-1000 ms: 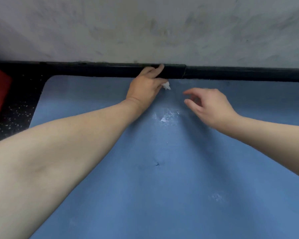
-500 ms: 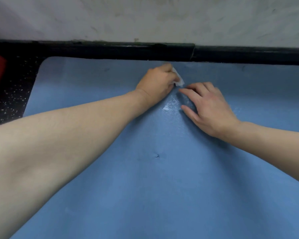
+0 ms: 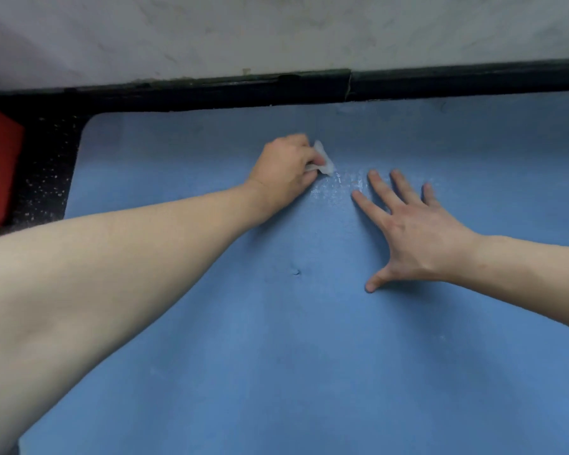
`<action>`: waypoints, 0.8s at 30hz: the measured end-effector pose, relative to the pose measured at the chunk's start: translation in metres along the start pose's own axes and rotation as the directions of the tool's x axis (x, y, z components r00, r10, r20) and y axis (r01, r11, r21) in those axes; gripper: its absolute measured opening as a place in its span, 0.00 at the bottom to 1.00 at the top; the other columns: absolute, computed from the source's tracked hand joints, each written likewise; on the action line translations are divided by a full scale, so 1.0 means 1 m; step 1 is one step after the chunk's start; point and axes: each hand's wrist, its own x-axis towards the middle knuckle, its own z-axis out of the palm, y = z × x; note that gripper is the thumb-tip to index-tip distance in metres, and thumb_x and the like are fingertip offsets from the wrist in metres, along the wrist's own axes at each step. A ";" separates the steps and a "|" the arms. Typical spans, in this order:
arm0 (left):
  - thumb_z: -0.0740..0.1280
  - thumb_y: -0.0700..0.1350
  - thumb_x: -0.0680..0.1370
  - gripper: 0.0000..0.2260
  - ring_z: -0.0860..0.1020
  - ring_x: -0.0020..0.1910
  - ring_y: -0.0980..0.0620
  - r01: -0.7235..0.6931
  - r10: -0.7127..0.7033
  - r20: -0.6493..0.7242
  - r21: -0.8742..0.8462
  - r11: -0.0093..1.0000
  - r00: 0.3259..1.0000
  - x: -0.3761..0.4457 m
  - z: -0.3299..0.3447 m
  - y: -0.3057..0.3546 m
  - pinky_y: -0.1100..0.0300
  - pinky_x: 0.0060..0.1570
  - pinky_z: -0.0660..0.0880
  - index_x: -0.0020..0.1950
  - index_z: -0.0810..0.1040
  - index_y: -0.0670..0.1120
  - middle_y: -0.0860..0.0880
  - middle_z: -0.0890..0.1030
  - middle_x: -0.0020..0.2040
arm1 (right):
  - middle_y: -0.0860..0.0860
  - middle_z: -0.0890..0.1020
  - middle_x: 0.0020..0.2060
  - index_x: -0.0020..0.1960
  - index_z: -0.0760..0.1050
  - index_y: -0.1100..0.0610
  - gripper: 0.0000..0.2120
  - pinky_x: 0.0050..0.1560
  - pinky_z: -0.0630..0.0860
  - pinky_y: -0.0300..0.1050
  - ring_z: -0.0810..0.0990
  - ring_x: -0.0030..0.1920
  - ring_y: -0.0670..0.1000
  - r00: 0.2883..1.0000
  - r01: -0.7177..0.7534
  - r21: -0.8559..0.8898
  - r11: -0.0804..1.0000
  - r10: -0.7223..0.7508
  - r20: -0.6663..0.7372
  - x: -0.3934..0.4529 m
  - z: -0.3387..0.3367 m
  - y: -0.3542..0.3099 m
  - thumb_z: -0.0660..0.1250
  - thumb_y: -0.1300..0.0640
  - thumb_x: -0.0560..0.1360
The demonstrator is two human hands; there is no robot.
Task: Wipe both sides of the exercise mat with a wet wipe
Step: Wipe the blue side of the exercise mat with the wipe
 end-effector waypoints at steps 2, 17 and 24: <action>0.68 0.44 0.72 0.10 0.80 0.41 0.44 -0.084 0.086 0.075 -0.035 0.996 0.993 -0.012 0.001 0.010 0.58 0.41 0.73 0.49 0.87 0.50 0.47 0.80 0.42 | 0.55 0.33 0.83 0.84 0.31 0.48 0.76 0.79 0.52 0.74 0.36 0.83 0.65 1.000 -0.003 0.004 1.000 0.003 0.001 0.000 -0.002 -0.003 0.68 0.15 0.54; 0.69 0.46 0.69 0.10 0.79 0.39 0.43 0.044 -0.039 0.042 -0.117 0.992 0.998 -0.058 0.015 0.045 0.57 0.40 0.72 0.46 0.87 0.50 0.45 0.79 0.38 | 0.59 0.35 0.83 0.84 0.32 0.58 0.81 0.81 0.53 0.70 0.38 0.84 0.64 1.000 -0.018 0.074 0.997 0.019 -0.006 -0.024 0.000 -0.053 0.75 0.19 0.53; 0.73 0.45 0.70 0.08 0.80 0.42 0.44 0.251 -0.254 -0.012 -0.102 0.963 0.967 -0.058 0.005 0.018 0.63 0.42 0.65 0.48 0.88 0.49 0.46 0.80 0.41 | 0.61 0.34 0.82 0.83 0.31 0.61 0.82 0.80 0.50 0.71 0.36 0.83 0.66 0.999 -0.014 -0.043 0.999 0.015 0.028 -0.023 0.012 -0.059 0.71 0.16 0.52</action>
